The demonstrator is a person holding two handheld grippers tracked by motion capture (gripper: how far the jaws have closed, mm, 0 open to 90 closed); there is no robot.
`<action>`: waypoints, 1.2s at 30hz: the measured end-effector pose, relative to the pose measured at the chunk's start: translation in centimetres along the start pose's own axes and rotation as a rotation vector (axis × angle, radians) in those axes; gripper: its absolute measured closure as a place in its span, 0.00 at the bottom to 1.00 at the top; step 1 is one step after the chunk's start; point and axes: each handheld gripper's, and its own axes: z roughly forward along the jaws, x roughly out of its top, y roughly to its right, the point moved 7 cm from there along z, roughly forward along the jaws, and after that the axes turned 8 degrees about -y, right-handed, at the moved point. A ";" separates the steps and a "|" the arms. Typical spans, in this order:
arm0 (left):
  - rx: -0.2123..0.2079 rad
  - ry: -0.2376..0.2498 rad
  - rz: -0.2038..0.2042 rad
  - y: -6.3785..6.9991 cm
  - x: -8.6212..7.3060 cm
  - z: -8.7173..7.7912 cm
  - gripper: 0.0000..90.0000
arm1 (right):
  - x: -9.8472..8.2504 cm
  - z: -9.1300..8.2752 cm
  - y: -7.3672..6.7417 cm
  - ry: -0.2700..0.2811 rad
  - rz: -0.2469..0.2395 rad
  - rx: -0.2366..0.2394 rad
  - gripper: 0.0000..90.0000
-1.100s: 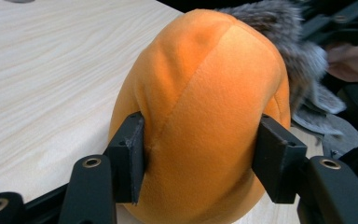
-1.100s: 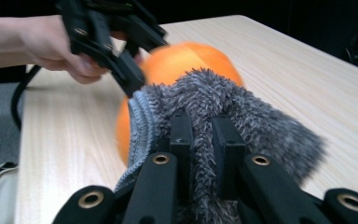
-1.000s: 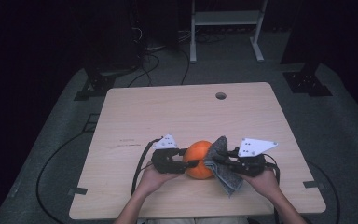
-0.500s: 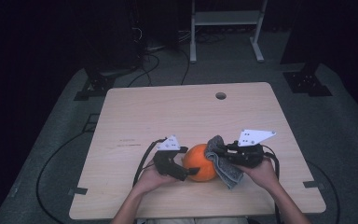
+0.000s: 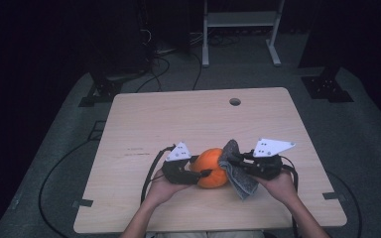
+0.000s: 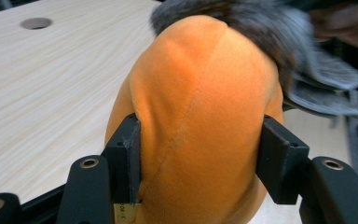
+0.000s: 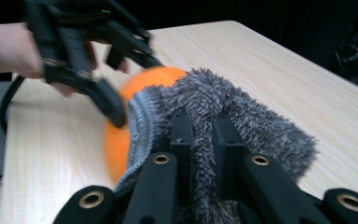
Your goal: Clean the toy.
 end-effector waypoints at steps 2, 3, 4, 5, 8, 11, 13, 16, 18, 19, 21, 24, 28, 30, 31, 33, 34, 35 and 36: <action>0.021 -0.016 0.028 0.5 0.0 0.2 0.45 | 1.1 0.5 -1.4 -0.019 -0.058 0.006 0.89; 0.025 -0.022 0.043 0.8 0.0 0.3 0.45 | 1.4 0.6 -1.8 -0.023 -0.078 0.004 0.89; 0.021 -0.026 0.055 1.1 0.0 0.4 0.45 | 2.0 0.8 -2.1 -0.018 -0.097 0.006 0.89; 0.009 -0.035 0.074 1.6 -0.1 0.5 0.45 | 2.4 0.9 -2.2 -0.009 -0.108 0.007 0.89; 0.011 -0.052 0.114 2.3 -0.5 0.6 0.42 | 2.6 1.5 -1.0 -0.023 -0.085 0.010 0.89; -0.041 -0.035 0.076 1.8 -0.7 0.7 0.31 | 2.0 1.7 -0.2 -0.002 -0.032 0.044 0.89; -0.041 -0.021 0.078 1.4 -0.7 0.8 0.19 | 1.6 1.8 -0.2 -0.007 -0.028 0.046 0.89; -0.021 -0.063 0.075 1.1 -1.1 1.7 0.08 | 1.3 1.9 -0.6 -0.002 -0.031 0.100 0.89; -0.028 -0.057 0.070 1.3 -1.4 2.1 0.16 | 1.1 2.1 -0.9 -0.022 -0.049 0.098 0.89; -0.025 -0.044 0.072 1.4 -1.4 2.0 0.22 | 1.1 2.1 -0.8 -0.027 -0.065 0.080 0.89; -0.028 -0.031 0.064 1.3 -1.4 1.8 0.32 | 0.8 1.6 -0.2 -0.024 -0.045 0.068 0.89; -0.031 -0.036 0.054 1.2 -1.4 1.7 0.35 | -0.1 0.9 0.7 -0.012 -0.006 0.042 0.89; -0.045 -0.025 0.035 1.0 -1.2 1.6 0.39 | -1.9 -0.2 1.0 -0.006 0.029 0.008 0.89; -0.043 0.004 0.001 0.8 -0.8 1.3 0.42 | -2.4 -0.7 0.9 -0.002 0.039 -0.002 0.89; -0.040 0.007 -0.003 0.8 -0.7 1.2 0.44 | -2.5 -1.0 0.7 0.007 0.045 -0.005 0.89; -0.006 0.009 0.007 0.8 -0.2 0.9 0.45 | -2.5 -1.3 0.4 0.009 0.039 -0.009 0.89; 0.009 0.005 0.015 0.9 -0.1 0.7 0.45 | -2.2 -1.3 0.2 0.010 0.030 -0.007 0.89; 0.022 0.010 0.017 0.9 0.1 0.5 0.45 | -2.0 -1.3 0.0 0.007 0.030 0.004 0.89; 0.025 0.014 0.015 0.8 0.3 0.3 0.45 | -1.7 -1.2 -0.3 0.006 0.022 0.009 0.89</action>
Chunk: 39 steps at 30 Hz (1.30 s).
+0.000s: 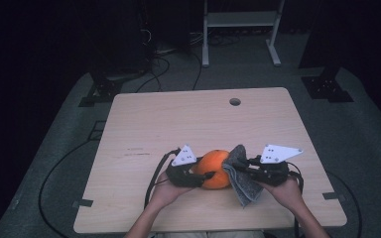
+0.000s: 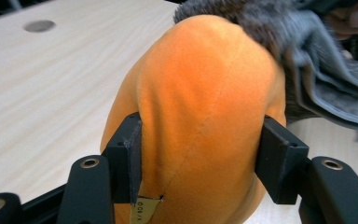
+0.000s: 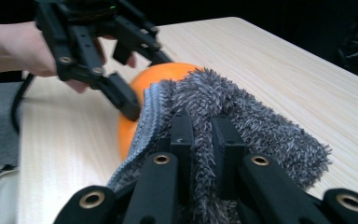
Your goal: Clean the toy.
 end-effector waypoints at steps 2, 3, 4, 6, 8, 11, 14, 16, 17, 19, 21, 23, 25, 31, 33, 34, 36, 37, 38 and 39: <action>0.017 0.004 -0.001 -0.2 0.1 -0.3 0.46 | 0.9 0.2 -0.3 0.012 -0.029 -0.009 0.89; 0.033 -0.005 0.010 -0.2 0.1 -0.4 0.46 | 1.4 0.3 -0.5 0.013 -0.030 0.005 0.89; 0.047 -0.015 0.024 -0.1 0.1 -0.4 0.46 | 2.0 0.5 -0.7 0.018 -0.042 0.014 0.89; 0.072 -0.039 0.066 0.4 0.1 -0.4 0.46 | 3.2 1.2 -1.1 0.010 -0.072 0.023 0.89; 0.095 -0.056 0.092 0.6 -0.1 -0.5 0.46 | 4.0 2.0 -1.2 -0.006 -0.100 0.014 0.89; 0.111 -0.077 0.109 0.4 -0.4 -1.0 0.46 | 4.2 3.0 -0.1 -0.031 -0.083 0.002 0.89; 0.058 -0.090 0.092 0.2 -0.9 -1.2 0.44 | 3.2 3.8 0.7 -0.039 -0.028 0.042 0.89; 0.004 -0.077 0.064 0.2 -1.0 -1.0 0.32 | 2.6 3.9 0.6 -0.031 -0.007 0.066 0.89; -0.038 -0.057 0.031 0.1 -0.9 -1.1 0.26 | 2.3 3.9 0.4 -0.033 -0.013 0.071 0.89; -0.100 -0.014 -0.025 -0.3 -0.6 -1.5 0.19 | 1.4 3.8 0.1 -0.059 -0.031 0.074 0.89; -0.090 -0.004 -0.073 -1.1 -0.7 -1.6 0.15 | 0.6 3.4 -0.2 -0.050 -0.016 0.102 0.89; -0.096 -0.017 -0.094 -1.6 -1.2 -1.1 0.16 | -0.2 3.1 -0.5 -0.053 -0.023 0.119 0.89; -0.130 -0.043 -0.119 -1.4 -1.7 -0.3 0.16 | -1.0 2.8 -0.8 -0.052 -0.024 0.126 0.89; -0.122 -0.050 -0.072 -0.1 -1.9 0.4 0.24 | -2.9 1.8 -0.3 -0.064 0.020 0.103 0.89; -0.116 -0.069 -0.031 0.4 -2.0 0.5 0.27 | -2.9 1.6 -0.5 -0.077 0.018 0.100 0.89; -0.109 -0.078 -0.008 0.6 -2.1 0.5 0.28 | -2.8 1.5 -0.7 -0.080 0.006 0.099 0.89; -0.102 -0.091 0.025 1.1 -2.1 0.6 0.29 | -2.1 1.5 -1.5 -0.081 -0.017 0.104 0.89; -0.103 -0.100 0.045 1.3 -2.2 0.6 0.30 | -1.7 1.7 -1.7 -0.081 -0.033 0.102 0.89; -0.102 -0.107 0.059 1.5 -2.2 0.6 0.30 | -1.0 2.0 -1.8 -0.077 -0.048 0.102 0.89; -0.103 -0.112 0.072 1.7 -2.3 0.5 0.31 | -0.6 2.2 -1.8 -0.073 -0.049 0.102 0.89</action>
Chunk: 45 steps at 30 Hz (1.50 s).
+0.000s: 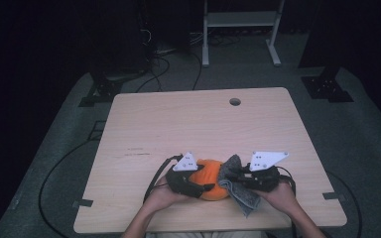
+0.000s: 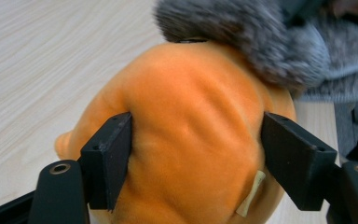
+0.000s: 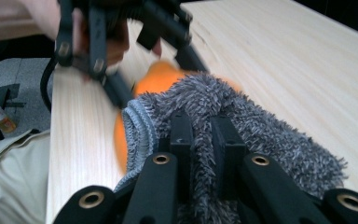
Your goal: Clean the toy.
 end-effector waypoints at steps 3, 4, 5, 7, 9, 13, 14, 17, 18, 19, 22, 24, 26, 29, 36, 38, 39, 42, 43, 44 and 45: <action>-0.007 -0.024 0.051 0.5 -0.4 -0.3 0.32 | 1.3 0.5 0.8 0.011 0.001 -0.014 0.89; -0.010 -0.024 0.051 0.5 -0.4 -0.4 0.32 | 1.4 0.9 1.2 -0.002 0.009 -0.013 0.89; -0.028 -0.019 0.034 0.3 -0.5 -0.6 0.31 | 1.4 1.1 1.4 -0.012 0.011 -0.012 0.89; -0.054 0.001 -0.002 -0.2 -0.5 -1.0 0.26 | 0.9 1.5 1.6 -0.014 0.027 -0.006 0.89; -0.059 0.020 -0.058 -0.8 -0.4 -1.1 0.22 | 0.4 1.3 1.6 -0.008 0.029 -0.018 0.89; -0.049 0.017 -0.070 -0.8 -0.4 -0.6 0.23 | -0.9 0.4 1.8 0.000 0.051 -0.027 0.89; -0.042 0.014 -0.076 -0.9 -0.3 -0.6 0.24 | -1.3 0.2 1.8 -0.002 0.057 -0.032 0.89; -0.026 0.022 -0.110 -1.1 -0.2 -0.5 0.25 | -2.5 -0.7 1.5 -0.011 0.061 -0.044 0.89; -0.021 0.028 -0.122 -1.2 -0.2 -0.4 0.25 | -2.7 -0.9 1.3 -0.013 0.064 -0.044 0.89; -0.016 0.030 -0.134 -1.2 -0.1 -0.3 0.25 | -2.8 -1.1 1.0 -0.010 0.061 -0.043 0.89; 0.008 0.039 -0.164 -1.3 0.3 0.0 0.26 | -2.2 -1.3 0.0 0.008 0.032 -0.022 0.89; 0.016 0.050 -0.187 -1.4 0.4 0.2 0.27 | -1.0 -0.7 -1.0 0.015 -0.015 -0.006 0.89; 0.011 0.051 -0.183 -1.5 0.3 0.2 0.27 | -0.3 -0.1 -1.3 0.000 -0.050 -0.017 0.89; -0.089 0.067 -0.203 -1.8 -0.2 -0.7 0.25 | -0.4 0.2 -0.5 0.000 -0.035 -0.008 0.89; -0.113 0.090 -0.186 -2.1 -0.2 -1.5 0.42 | -2.5 -0.9 2.1 0.006 0.057 -0.081 0.89; -0.099 0.084 -0.188 -2.1 -0.1 -1.3 0.45 | -2.7 -1.1 2.0 -0.002 0.053 -0.095 0.89; -0.095 0.082 -0.190 -2.1 0.0 -1.2 0.45 | -2.4 -1.1 1.6 -0.009 0.036 -0.107 0.89; -0.070 0.069 -0.166 -1.9 0.0 -0.8 0.45 | -1.1 -0.8 -0.1 -0.008 -0.032 -0.091 0.89; -0.065 0.069 -0.163 -1.8 0.0 -0.8 0.45 | -0.4 -0.5 -0.9 -0.006 -0.056 -0.059 0.89; -0.062 0.061 -0.154 -1.7 -0.1 -0.8 0.45 | 0.1 -0.2 -1.5 -0.010 -0.085 -0.031 0.89; -0.055 0.055 -0.143 -1.7 -0.1 -0.9 0.45 | 0.7 0.1 -1.9 -0.019 -0.121 -0.020 0.89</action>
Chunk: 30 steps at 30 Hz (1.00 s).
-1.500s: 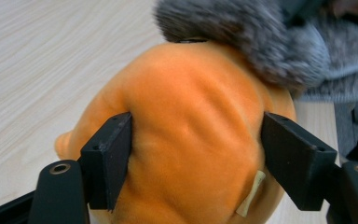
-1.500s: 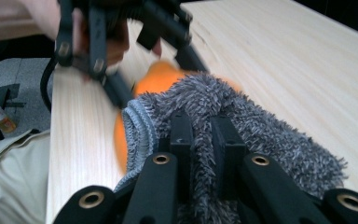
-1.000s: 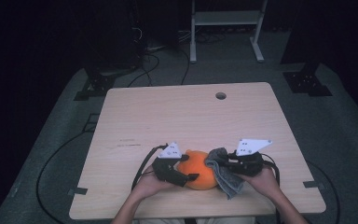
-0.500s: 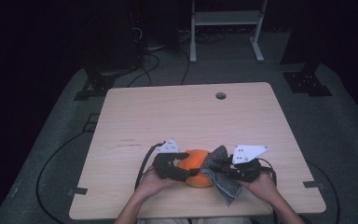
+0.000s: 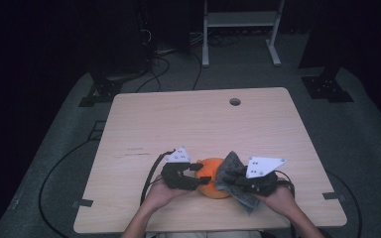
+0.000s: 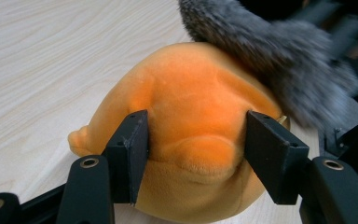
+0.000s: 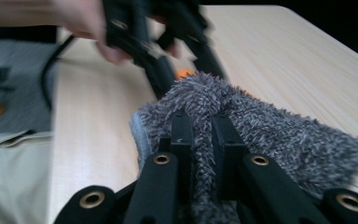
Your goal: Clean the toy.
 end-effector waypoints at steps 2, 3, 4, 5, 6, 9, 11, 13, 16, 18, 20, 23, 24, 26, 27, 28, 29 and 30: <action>0.014 -0.017 0.027 -0.1 -0.4 -0.2 0.46 | 0.2 0.1 0.5 -0.005 -0.001 0.005 0.89; 0.012 -0.018 0.033 -0.1 -0.5 -0.2 0.46 | 0.1 0.0 1.2 0.001 0.028 0.003 0.89; 0.009 -0.018 0.038 -0.2 -0.7 -0.2 0.46 | -0.3 -0.1 2.0 0.000 0.062 -0.005 0.89; 0.008 -0.017 0.041 -0.2 -0.7 -0.2 0.46 | -1.0 -0.4 3.0 0.000 0.097 -0.015 0.89; 0.007 -0.014 0.038 -0.2 -0.7 -0.2 0.45 | -1.5 -0.5 3.5 -0.003 0.124 -0.014 0.89; 0.009 -0.013 -0.016 -0.3 -0.1 -0.2 0.22 | -2.6 -0.8 3.6 -0.005 0.150 -0.019 0.89; -0.017 -0.018 -0.051 -0.2 0.1 0.1 0.10 | -3.0 -0.8 3.0 0.002 0.148 -0.002 0.89; -0.045 -0.029 -0.053 0.3 0.0 0.6 0.13 | -3.2 -0.8 2.0 0.026 0.150 0.044 0.89; -0.003 -0.041 0.025 0.9 -0.3 1.0 0.23 | -3.4 -0.7 1.0 0.033 0.134 0.084 0.89; 0.027 -0.047 0.083 1.4 -0.5 1.1 0.28 | -3.0 -1.0 1.0 0.040 0.133 0.088 0.90; 0.036 -0.061 0.148 2.0 -0.5 1.1 0.30 | -2.3 -1.3 1.6 0.060 0.134 0.074 0.90; 0.038 -0.075 0.173 2.3 -0.6 0.6 0.28 | -2.1 -0.9 2.6 0.037 0.150 0.055 0.90; 0.028 -0.065 0.158 2.1 -0.5 0.4 0.23 | -2.3 -0.8 2.7 0.031 0.154 0.054 0.90; 0.031 -0.054 0.093 1.4 -0.4 0.1 0.15 | -2.6 -0.8 2.7 0.031 0.149 0.029 0.89; 0.029 -0.063 0.057 1.0 -0.4 0.2 0.10 | -2.8 -1.0 2.7 0.031 0.151 0.022 0.89; 0.019 -0.068 0.032 0.8 -0.6 0.4 0.10 | -3.1 -1.2 2.7 0.030 0.155 0.022 0.89; 0.001 -0.074 0.023 0.8 -0.7 0.7 0.14 | -3.4 -1.4 2.7 0.028 0.158 0.022 0.89; -0.004 -0.069 0.025 1.0 -0.8 0.9 0.17 | -3.7 -1.5 2.5 0.016 0.159 0.018 0.89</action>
